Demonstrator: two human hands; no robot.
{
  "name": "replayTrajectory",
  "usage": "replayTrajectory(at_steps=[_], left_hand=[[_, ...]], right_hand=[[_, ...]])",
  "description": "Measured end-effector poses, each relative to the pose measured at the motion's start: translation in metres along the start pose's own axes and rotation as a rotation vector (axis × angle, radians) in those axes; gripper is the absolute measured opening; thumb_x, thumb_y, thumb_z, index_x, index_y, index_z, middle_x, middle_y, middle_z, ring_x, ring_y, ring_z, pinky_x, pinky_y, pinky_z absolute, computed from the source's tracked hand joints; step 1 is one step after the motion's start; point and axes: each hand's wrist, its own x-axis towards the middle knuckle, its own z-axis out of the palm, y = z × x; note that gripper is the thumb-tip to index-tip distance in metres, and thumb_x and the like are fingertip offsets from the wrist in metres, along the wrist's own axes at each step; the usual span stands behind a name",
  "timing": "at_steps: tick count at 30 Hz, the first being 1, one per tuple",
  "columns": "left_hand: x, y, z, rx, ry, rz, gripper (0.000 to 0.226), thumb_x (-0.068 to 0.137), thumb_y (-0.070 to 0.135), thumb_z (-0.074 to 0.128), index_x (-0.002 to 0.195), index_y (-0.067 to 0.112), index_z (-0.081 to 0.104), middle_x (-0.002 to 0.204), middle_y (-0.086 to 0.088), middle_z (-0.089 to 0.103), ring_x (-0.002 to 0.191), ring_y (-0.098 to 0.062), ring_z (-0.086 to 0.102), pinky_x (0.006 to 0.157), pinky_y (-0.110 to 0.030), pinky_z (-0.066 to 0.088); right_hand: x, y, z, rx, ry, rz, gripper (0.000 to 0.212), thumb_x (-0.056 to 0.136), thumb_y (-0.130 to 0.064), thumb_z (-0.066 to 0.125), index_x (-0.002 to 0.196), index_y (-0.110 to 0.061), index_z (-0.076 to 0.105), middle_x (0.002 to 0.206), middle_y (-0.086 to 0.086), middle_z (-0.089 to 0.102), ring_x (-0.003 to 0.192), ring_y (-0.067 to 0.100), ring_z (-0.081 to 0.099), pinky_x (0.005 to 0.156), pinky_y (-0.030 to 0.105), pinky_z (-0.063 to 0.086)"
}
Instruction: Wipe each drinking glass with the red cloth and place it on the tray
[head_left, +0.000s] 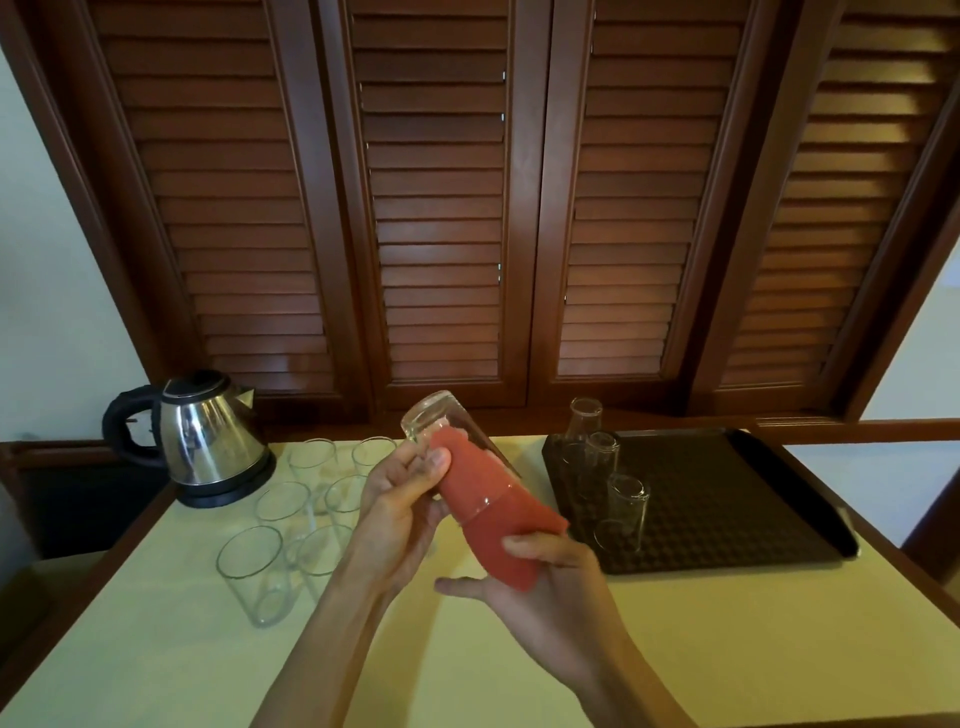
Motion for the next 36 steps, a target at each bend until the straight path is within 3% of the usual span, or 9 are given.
replayTrajectory(at_steps=[5,8,12,14,19,23,25,29,36], left_hand=[[0.006,0.013,-0.009,0.011,0.082,0.03,0.056,0.085,0.018,0.072,0.137,0.005,0.059,0.124,-0.012,0.071,0.103,-0.034,0.075,0.083,-0.044,0.064],[0.003,0.014,-0.005,-0.016,0.08,0.015,0.056,0.086,0.027,0.07,0.138,0.008,0.059,0.121,-0.008,0.072,0.102,-0.034,0.074,0.085,-0.045,0.063],[-0.004,0.0,0.024,-0.007,-0.007,-0.089,0.049,0.098,0.04,0.055,0.14,0.014,0.061,0.134,-0.008,0.067,0.111,-0.025,0.07,0.096,-0.043,0.054],[-0.011,-0.007,0.031,0.062,-0.04,-0.082,0.051,0.108,0.047,0.039,0.146,0.018,0.057,0.145,-0.009,0.063,0.134,-0.025,0.06,0.112,-0.049,0.044],[-0.019,-0.017,0.025,0.336,-0.033,0.016,0.053,0.109,0.058,0.03,0.148,0.032,0.055,0.146,0.002,0.063,0.138,-0.019,0.057,0.107,-0.047,0.05],[-0.018,-0.002,0.017,0.305,0.008,-0.022,0.058,0.103,0.064,0.035,0.139,0.029,0.064,0.134,-0.002,0.071,0.129,-0.023,0.064,0.103,-0.049,0.053],[-0.028,-0.007,0.016,0.389,-0.104,-0.04,0.058,0.094,0.071,0.051,0.138,0.036,0.063,0.126,0.002,0.073,0.11,-0.021,0.073,0.089,-0.049,0.06],[-0.034,-0.009,0.002,0.528,-0.221,-0.052,0.059,0.06,0.03,0.091,0.115,0.041,0.072,0.103,0.008,0.073,0.079,-0.017,0.069,0.071,-0.027,0.055],[-0.018,0.008,-0.017,0.74,-0.072,0.025,0.063,0.058,0.023,0.09,0.117,0.031,0.069,0.102,0.003,0.07,0.088,-0.032,0.069,0.066,-0.023,0.052]], right_hand=[[-0.021,-0.018,-0.008,0.253,0.17,-0.183,0.082,0.025,0.0,0.096,0.104,-0.006,0.076,0.122,0.02,0.07,0.106,0.046,0.068,0.087,0.087,0.034],[0.004,-0.046,-0.007,0.144,0.012,-0.236,0.037,0.068,-0.014,0.082,0.105,-0.015,0.08,0.124,0.012,0.071,0.118,0.033,0.066,0.099,0.065,0.046],[0.005,-0.018,0.011,-1.199,0.062,-0.643,0.073,0.089,-0.028,0.065,0.156,-0.023,0.036,0.162,-0.007,0.034,0.152,0.015,0.028,0.122,0.042,0.024],[0.001,-0.003,0.022,-1.511,-0.024,-0.739,0.082,0.096,-0.042,0.057,0.161,-0.021,0.011,0.169,-0.013,0.005,0.156,0.012,-0.001,0.126,0.043,0.01],[0.02,-0.02,0.034,-1.391,0.002,-0.546,0.079,0.098,-0.061,0.04,0.16,-0.033,0.001,0.166,-0.025,-0.011,0.153,-0.001,-0.009,0.127,0.036,0.008],[0.008,0.008,0.019,-1.38,-0.148,-0.594,0.065,0.104,-0.03,0.038,0.161,-0.025,0.008,0.169,-0.017,-0.003,0.156,0.008,-0.006,0.126,0.043,0.005],[0.021,-0.008,0.019,-1.21,-0.066,-0.499,0.064,0.102,-0.034,0.036,0.161,-0.031,0.012,0.167,-0.021,0.007,0.154,0.004,0.01,0.123,0.034,0.024],[0.031,-0.042,0.021,-1.047,-0.037,-0.322,0.046,0.103,-0.037,0.041,0.141,-0.018,0.056,0.134,-0.006,0.066,0.125,0.013,0.061,0.106,0.037,0.049],[0.02,-0.037,0.012,-1.137,-0.096,-0.495,0.037,0.102,-0.021,0.044,0.135,-0.019,0.062,0.134,-0.009,0.066,0.132,0.012,0.055,0.111,0.026,0.04]])
